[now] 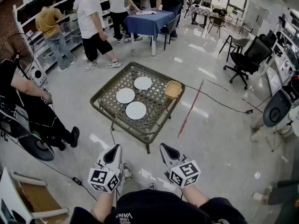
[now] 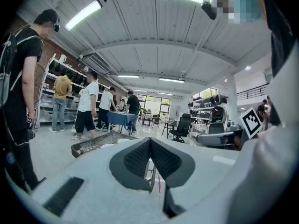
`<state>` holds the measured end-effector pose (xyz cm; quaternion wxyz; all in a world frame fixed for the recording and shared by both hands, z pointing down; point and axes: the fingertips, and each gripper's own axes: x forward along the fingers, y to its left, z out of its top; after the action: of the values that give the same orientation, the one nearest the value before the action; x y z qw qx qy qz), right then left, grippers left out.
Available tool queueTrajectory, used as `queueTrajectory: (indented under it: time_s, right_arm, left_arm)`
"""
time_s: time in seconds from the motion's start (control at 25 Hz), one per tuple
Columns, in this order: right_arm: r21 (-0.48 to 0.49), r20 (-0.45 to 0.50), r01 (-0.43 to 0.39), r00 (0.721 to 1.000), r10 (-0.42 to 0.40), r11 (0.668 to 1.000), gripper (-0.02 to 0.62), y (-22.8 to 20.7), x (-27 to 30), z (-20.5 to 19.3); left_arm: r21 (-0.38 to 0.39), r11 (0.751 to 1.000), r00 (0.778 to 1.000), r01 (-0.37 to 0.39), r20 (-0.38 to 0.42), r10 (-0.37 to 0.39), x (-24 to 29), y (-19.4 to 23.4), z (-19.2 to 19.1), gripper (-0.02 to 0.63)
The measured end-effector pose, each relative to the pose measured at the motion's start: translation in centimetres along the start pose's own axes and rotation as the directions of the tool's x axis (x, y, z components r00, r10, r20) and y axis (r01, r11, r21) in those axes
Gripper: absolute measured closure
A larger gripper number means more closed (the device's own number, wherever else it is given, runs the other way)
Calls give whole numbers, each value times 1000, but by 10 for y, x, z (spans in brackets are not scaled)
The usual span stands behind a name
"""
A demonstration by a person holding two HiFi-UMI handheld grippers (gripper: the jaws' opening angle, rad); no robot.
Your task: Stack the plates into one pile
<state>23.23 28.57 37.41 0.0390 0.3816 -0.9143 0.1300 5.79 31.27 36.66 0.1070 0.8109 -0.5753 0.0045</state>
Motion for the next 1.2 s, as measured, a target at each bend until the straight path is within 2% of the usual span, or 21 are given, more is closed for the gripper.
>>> queueTrajectory:
  time_s: [0.16,0.4,0.44,0.48,0.6,0.64,0.88,1.2]
  right_arm:
    - [1,1,5,1000,-5,1000,595,0,11,-2]
    - [72,8,-11,1000,10,997,594,-4,41,-6]
    - [71,-2,-3,1000,3,997,541,-3,50,-8]
    - [71,-11,8,1000,-7,997,458,-3,59,-10]
    - [84,-28,61,998,-59,995,442,-7,86,-14]
    - [89,-32,82,996,-79,993,423,-8,96,-14]
    - [110,-47,189,982,-185,976,403,-21,145,-13]
    - [156,-62,324,946,-318,933,403,-32,191,-30]
  left_arm:
    - [-3,1000,1000,7,5,-7,6,11,0,586]
    - [-29,997,998,66,5,-66,26,29,-4,578]
    - [-36,996,997,81,1,-81,30,36,-5,578]
    - [-45,994,995,99,-6,-99,35,43,-6,568]
    - [-67,986,986,153,-52,-157,51,65,-11,410]
    - [-73,983,982,168,-70,-174,55,74,-12,397]
    - [-93,968,959,234,-140,-246,84,125,-17,368]
    - [-99,942,917,322,-214,-336,115,180,-32,360]
